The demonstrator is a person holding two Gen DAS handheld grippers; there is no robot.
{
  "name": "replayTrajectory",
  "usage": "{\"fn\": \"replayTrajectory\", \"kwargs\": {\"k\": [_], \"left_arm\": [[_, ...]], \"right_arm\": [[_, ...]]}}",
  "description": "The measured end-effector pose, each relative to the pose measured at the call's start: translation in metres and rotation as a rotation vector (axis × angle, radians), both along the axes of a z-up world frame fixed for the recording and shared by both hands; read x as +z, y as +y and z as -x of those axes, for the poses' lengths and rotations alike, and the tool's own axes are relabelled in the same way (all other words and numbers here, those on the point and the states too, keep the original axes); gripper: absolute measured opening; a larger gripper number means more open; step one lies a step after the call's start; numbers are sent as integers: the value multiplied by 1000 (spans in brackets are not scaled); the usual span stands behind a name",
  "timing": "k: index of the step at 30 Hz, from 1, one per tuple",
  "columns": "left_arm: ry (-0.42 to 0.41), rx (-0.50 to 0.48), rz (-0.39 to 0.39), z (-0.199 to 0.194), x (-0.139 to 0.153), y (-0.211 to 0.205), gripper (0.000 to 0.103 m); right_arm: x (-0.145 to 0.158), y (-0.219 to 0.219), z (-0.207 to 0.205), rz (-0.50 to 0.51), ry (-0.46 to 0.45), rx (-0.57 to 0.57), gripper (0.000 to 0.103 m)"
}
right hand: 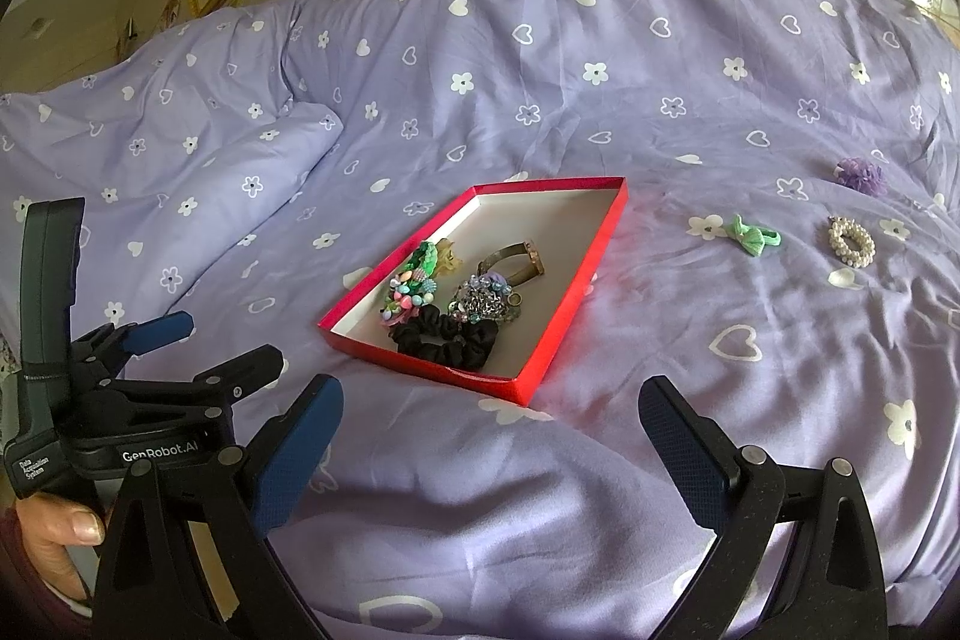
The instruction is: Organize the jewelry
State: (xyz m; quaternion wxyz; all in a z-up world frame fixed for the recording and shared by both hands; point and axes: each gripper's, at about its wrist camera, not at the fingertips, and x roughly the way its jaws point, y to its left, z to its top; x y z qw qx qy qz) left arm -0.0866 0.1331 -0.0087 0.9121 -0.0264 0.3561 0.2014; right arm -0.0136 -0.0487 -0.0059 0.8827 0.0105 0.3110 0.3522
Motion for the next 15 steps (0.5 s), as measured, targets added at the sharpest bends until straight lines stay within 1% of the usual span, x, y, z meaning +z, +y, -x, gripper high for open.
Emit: {"fn": "replayTrajectory", "kwargs": {"k": [15], "left_arm": [[1,0,0,-1,0,-3,103]], "right_arm": [[1,0,-2,-5,4,1,100]]}}
